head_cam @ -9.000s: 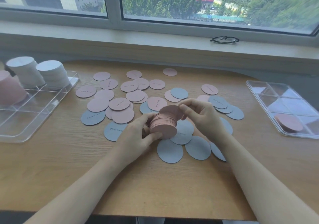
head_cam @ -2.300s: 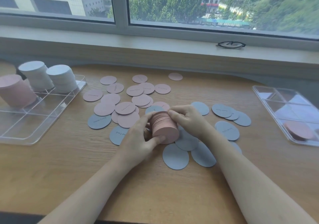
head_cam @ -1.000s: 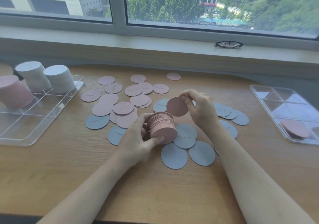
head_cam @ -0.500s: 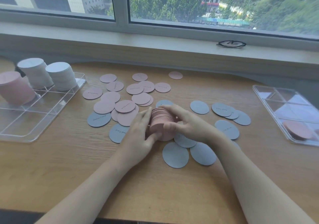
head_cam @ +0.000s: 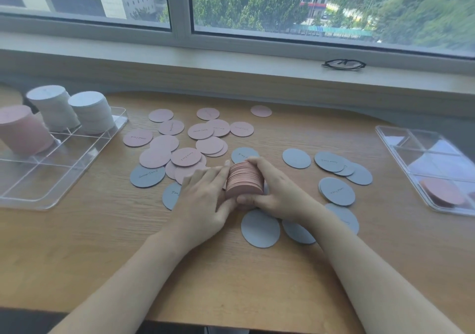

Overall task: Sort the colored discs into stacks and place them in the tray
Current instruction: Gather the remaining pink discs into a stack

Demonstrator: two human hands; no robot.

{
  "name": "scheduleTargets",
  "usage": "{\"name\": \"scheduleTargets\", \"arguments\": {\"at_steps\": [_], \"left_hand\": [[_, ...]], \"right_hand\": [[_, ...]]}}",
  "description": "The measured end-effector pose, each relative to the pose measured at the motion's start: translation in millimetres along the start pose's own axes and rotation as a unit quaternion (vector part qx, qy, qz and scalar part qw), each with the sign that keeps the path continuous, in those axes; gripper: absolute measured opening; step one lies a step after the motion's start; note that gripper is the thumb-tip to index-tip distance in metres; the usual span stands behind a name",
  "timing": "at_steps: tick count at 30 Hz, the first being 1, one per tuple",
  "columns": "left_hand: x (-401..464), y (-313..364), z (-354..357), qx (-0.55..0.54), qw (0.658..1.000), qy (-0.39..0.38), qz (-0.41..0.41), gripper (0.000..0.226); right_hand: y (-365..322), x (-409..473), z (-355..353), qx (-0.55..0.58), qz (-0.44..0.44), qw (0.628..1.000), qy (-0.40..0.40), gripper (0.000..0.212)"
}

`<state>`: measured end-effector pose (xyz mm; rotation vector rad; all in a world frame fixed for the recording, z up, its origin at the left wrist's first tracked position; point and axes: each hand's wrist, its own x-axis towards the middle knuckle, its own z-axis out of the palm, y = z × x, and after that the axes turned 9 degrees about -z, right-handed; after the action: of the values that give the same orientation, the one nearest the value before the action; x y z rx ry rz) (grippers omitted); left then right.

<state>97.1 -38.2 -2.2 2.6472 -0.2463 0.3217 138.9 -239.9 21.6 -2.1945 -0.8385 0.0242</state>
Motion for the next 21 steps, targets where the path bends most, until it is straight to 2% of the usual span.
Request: {"name": "scheduleTargets", "arguments": {"at_steps": [3,5,7,10,13,19,21], "left_hand": [[2,-9,-9,-0.031,0.999,0.001,-0.032,0.077],[8,-17,-18,-0.043,0.996,0.047,-0.069,0.069],[17,-29,-26,-0.009,0.993,0.073,-0.091,0.064],[28,-50,-35,0.052,0.990,-0.008,-0.128,0.081],[33,-65,-38,0.043,0.986,-0.060,-0.149,0.084],[31,-52,-42,0.093,0.987,0.018,-0.133,0.049],[29,-47,-43,0.080,0.987,0.041,-0.133,0.037]], "right_hand": [[4,-1,-2,-0.006,0.001,0.999,0.036,0.074],[7,-2,-7,-0.003,0.017,0.999,0.044,0.073],[9,-3,-11,0.004,0.028,0.999,0.033,0.071],[10,-1,-10,0.004,0.027,0.999,0.029,0.068],[10,0,-8,0.000,0.025,0.999,0.035,0.068],[11,2,-8,0.006,0.024,0.999,0.042,0.068],[10,2,-8,0.007,0.026,0.999,0.042,0.069]]}}
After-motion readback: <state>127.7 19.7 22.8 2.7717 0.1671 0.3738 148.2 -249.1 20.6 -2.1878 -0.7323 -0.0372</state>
